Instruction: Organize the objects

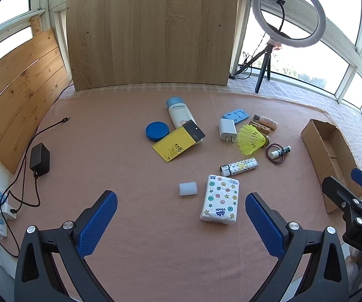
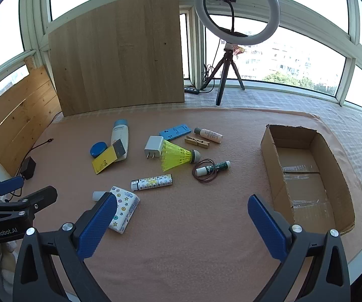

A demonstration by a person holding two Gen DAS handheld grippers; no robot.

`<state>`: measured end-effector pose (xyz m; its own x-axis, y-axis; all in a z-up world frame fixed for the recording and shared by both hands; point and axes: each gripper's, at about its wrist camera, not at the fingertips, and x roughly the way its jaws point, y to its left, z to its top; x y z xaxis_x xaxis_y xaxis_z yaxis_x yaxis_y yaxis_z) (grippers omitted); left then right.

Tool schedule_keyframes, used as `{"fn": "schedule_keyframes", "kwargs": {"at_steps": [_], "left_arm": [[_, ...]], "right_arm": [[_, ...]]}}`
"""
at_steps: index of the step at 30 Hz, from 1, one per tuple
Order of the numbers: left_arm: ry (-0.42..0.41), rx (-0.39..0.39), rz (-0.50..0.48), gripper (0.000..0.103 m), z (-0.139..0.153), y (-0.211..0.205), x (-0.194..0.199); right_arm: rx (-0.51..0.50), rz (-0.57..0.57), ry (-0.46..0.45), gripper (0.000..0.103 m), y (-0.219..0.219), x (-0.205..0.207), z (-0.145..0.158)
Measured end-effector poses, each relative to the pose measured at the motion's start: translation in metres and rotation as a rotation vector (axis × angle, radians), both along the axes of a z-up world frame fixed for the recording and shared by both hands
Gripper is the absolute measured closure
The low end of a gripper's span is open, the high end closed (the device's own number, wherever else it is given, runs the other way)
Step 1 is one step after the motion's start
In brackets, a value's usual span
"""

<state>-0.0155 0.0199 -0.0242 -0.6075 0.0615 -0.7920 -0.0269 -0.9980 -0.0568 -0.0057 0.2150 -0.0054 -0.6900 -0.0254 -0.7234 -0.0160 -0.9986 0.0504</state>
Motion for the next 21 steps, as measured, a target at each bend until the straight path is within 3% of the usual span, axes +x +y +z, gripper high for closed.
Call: {"fn": "schedule_keyframes", "kwargs": {"at_steps": [21], "left_arm": [[-0.009,-0.004,-0.011,0.0,-0.0022,0.003,-0.0033]], "right_arm": [[0.002,0.004,-0.004,0.0,0.0011,-0.0025,-0.0045]]}}
